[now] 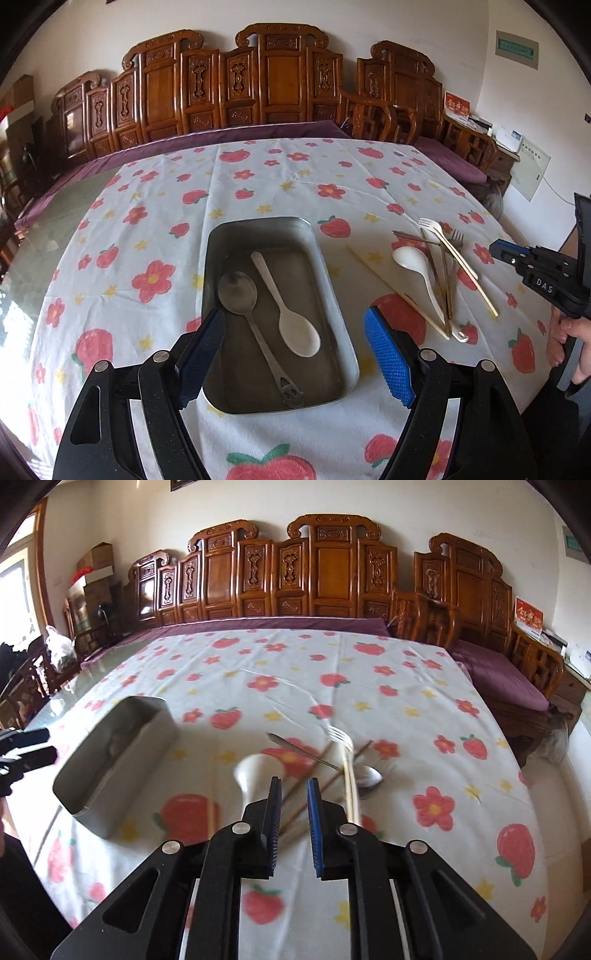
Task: Organize utensils
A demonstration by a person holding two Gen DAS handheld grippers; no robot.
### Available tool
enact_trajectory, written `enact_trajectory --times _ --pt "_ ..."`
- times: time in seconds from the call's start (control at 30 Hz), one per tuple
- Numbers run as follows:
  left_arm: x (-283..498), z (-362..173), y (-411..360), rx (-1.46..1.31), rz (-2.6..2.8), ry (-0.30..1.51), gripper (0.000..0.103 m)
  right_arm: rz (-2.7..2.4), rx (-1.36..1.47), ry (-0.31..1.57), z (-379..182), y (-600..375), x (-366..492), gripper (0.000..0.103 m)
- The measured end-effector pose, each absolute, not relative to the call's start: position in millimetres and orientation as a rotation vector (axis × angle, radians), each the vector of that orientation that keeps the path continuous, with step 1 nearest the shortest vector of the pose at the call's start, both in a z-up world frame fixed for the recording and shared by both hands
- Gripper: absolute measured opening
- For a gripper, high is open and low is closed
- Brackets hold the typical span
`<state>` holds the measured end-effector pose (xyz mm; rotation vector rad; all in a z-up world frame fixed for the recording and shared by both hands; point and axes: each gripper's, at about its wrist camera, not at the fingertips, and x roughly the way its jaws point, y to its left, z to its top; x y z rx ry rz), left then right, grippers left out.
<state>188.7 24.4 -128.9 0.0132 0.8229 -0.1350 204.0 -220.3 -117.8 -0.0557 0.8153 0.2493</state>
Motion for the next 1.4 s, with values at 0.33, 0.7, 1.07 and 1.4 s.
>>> enact_trajectory --times 0.33,0.7,1.07,1.4 --pt "185 -138 -13 0.019 -0.148 0.847 0.074 0.211 0.011 0.890 -168 -258 227 0.016" --pt "192 -153 -55 0.064 -0.208 0.901 0.075 0.228 0.071 0.953 -184 -270 245 0.016" --pt "201 -161 -75 0.099 -0.205 0.935 0.075 0.239 0.113 0.978 -187 -276 260 0.016" --pt "206 -163 -85 0.126 -0.197 0.943 0.075 0.255 0.155 0.969 -184 -288 266 0.016"
